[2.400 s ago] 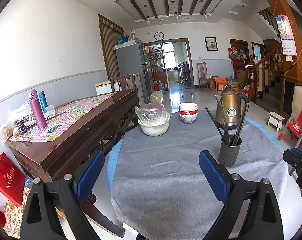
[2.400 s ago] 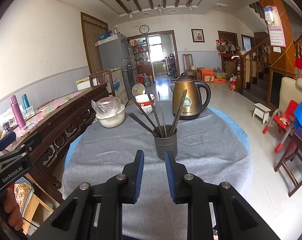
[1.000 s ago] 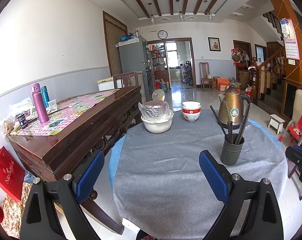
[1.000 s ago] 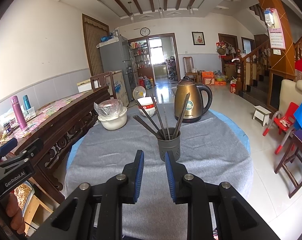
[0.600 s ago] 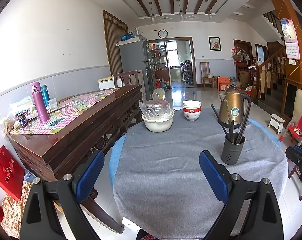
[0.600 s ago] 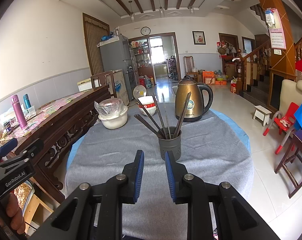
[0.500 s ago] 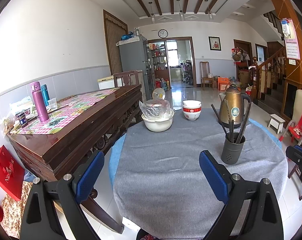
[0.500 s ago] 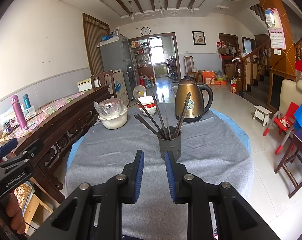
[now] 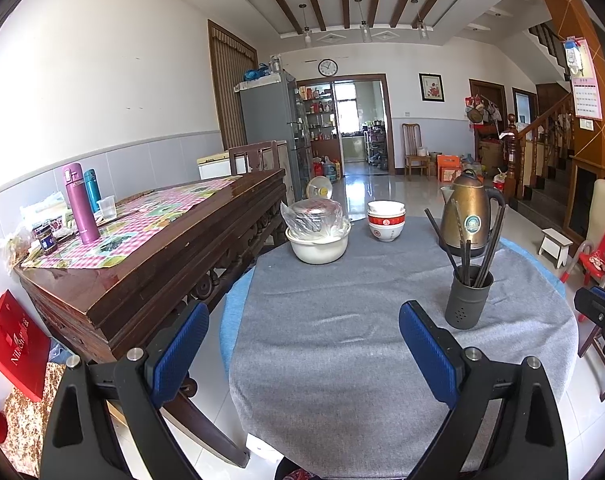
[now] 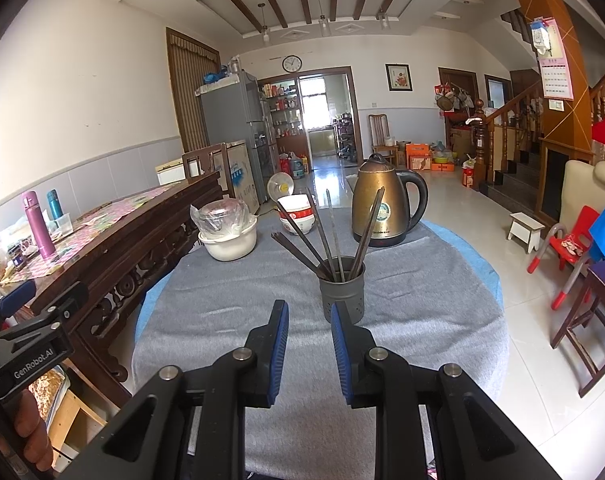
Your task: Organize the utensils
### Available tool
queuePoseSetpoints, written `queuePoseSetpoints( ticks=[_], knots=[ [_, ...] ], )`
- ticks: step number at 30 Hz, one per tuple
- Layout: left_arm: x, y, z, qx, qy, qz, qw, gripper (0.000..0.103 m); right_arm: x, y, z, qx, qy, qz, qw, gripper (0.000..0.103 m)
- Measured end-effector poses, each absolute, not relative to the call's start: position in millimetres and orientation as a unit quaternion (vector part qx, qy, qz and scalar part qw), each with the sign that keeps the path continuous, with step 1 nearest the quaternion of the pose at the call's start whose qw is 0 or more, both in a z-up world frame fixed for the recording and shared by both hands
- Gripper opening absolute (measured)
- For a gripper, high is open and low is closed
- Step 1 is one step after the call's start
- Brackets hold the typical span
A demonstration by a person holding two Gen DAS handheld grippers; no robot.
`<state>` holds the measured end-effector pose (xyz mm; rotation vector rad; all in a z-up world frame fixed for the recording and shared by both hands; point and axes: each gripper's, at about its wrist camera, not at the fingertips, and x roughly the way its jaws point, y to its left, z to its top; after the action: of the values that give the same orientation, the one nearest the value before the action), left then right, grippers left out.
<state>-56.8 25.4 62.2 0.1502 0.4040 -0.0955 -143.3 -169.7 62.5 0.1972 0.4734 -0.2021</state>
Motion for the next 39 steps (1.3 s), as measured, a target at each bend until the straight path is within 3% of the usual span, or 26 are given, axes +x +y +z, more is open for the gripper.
queuePoseSetpoints(
  ticks=[39],
  knots=[
    [-58.6,28.8,59.7,0.071,0.203,-0.043,0.976,0.096,-145.5,-167.1,70.9,0.102,0.223,-0.113,0.963,0.025]
  ],
)
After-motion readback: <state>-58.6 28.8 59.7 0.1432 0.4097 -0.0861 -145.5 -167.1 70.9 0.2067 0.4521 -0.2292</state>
